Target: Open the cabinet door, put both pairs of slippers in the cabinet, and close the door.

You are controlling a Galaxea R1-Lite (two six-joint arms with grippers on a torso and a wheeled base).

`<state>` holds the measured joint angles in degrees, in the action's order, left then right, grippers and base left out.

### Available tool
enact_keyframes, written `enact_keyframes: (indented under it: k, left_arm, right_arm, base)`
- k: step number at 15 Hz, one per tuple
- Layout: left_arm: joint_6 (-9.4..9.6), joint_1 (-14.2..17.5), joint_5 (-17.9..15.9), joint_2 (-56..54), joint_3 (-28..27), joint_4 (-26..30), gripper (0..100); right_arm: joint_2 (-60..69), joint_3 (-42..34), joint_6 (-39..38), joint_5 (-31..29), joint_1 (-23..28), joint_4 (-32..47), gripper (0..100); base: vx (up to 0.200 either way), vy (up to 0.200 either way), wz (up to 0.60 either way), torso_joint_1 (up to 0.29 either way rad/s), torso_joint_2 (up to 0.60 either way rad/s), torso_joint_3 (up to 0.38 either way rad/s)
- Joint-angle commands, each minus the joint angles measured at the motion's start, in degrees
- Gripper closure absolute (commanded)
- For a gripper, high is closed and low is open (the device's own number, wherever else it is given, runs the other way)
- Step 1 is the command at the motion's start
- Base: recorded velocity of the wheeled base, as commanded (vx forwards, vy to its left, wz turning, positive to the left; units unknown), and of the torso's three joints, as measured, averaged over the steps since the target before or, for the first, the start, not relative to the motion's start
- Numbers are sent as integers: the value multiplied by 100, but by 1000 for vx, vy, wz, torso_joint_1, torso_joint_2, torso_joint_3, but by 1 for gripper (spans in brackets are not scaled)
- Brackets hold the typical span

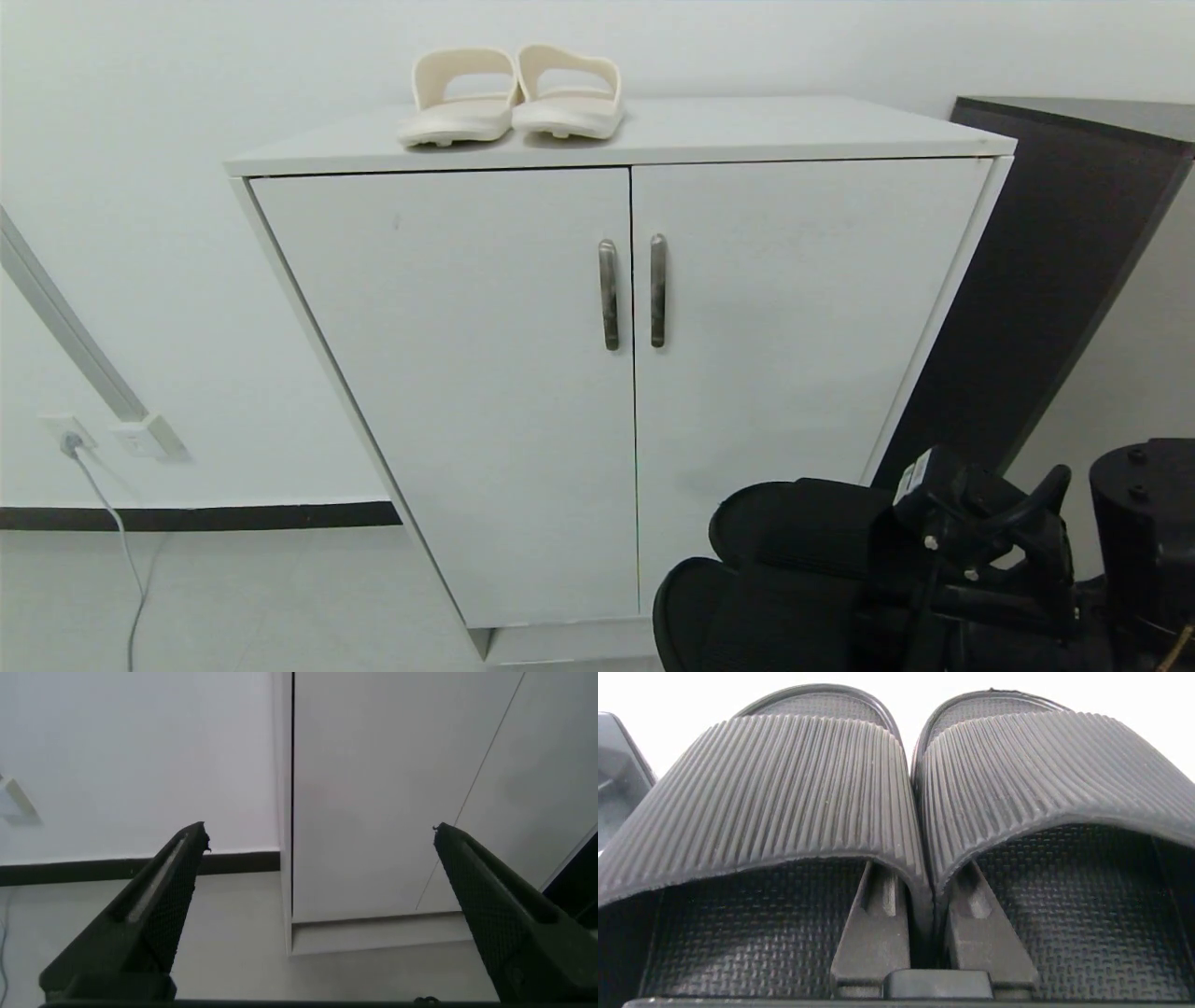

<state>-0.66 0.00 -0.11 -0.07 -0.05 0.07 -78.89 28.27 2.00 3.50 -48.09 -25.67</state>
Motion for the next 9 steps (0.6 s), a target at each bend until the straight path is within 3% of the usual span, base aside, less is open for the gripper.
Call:
enact_keyframes:
  k: [1,4,9]
  left_arm:
    - [-4,0,-7,7,-4,1,0]
    - [-4,0,2,7,5,1,0]
    - [-4,0,-7,7,-4,1,0]
  right_arm:
    - [22,-14,2,2,2,1,100]
    - [-13,-23,2,2,2,1,100]
    - [-30,-32,2,2,2,1,100]
  base:
    - [0,0,0,2,373,378]
    - [0,0,0,4,129,123]
    - [0,0,0,0,0,0]
